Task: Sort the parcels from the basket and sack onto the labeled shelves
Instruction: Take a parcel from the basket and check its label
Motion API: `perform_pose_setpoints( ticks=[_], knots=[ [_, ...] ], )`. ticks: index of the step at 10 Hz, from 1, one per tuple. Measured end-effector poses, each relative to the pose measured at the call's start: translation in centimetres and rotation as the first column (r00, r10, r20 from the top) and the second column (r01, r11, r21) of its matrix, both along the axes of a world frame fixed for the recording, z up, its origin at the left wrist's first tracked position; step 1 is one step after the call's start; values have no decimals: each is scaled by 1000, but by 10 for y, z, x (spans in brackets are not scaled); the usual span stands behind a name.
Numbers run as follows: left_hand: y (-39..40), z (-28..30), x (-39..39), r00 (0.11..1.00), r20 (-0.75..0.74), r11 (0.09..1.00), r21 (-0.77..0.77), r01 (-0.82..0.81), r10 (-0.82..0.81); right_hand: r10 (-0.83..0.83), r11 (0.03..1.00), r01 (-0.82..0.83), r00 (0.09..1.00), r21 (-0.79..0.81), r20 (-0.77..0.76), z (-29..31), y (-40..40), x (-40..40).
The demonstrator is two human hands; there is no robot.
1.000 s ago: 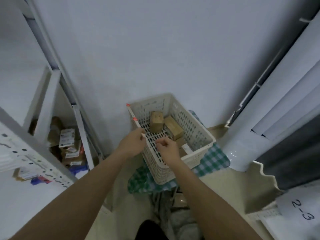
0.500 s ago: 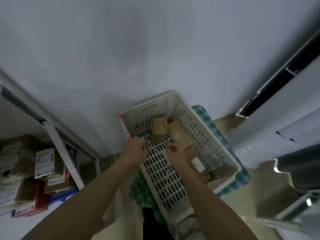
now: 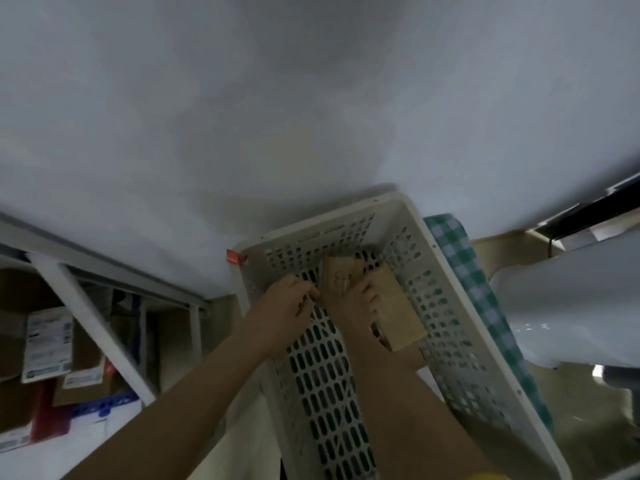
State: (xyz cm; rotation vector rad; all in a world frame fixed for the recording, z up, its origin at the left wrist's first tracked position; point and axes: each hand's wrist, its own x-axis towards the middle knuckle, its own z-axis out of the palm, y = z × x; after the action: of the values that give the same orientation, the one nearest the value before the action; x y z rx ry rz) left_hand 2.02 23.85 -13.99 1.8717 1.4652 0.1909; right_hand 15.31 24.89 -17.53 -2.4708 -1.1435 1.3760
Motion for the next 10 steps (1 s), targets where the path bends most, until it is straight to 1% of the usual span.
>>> perform_pose_setpoints(
  ticks=[1,2,3,4,5,6,7,8,9,10],
  knots=[
    [-3,-3,-5,1000,18,1000,-27,-9,9,-81,996,79,996,48,46,-56,9,-2],
    [-8,-5,-9,997,34,995,-73,-69,72,-108,992,107,994,73,16,-50,2,-6],
    [-13,5,-11,984,35,982,-86,-169,173,-143,969,164,982,184,-120,-29,-20,3],
    [-17,21,-7,959,94,961,-99,-258,267,-130,913,253,924,319,-359,4,-54,29],
    [-28,43,-1,903,230,927,-186,-325,362,-228,852,420,835,313,-500,40,-92,56],
    [-55,74,7,819,380,891,-322,-319,430,-238,809,516,724,281,-647,82,-138,74],
    [-98,106,6,729,493,843,-493,-216,475,-145,798,522,652,302,-744,118,-194,78],
    [-148,128,-4,661,620,828,-560,-4,422,-102,736,571,624,363,-774,148,-254,66],
    [-196,136,-13,652,678,827,-546,135,340,-114,643,675,553,363,-825,166,-314,50],
    [-236,141,-15,682,677,812,-544,211,276,-167,543,687,652,483,-739,180,-378,38]
  ],
)
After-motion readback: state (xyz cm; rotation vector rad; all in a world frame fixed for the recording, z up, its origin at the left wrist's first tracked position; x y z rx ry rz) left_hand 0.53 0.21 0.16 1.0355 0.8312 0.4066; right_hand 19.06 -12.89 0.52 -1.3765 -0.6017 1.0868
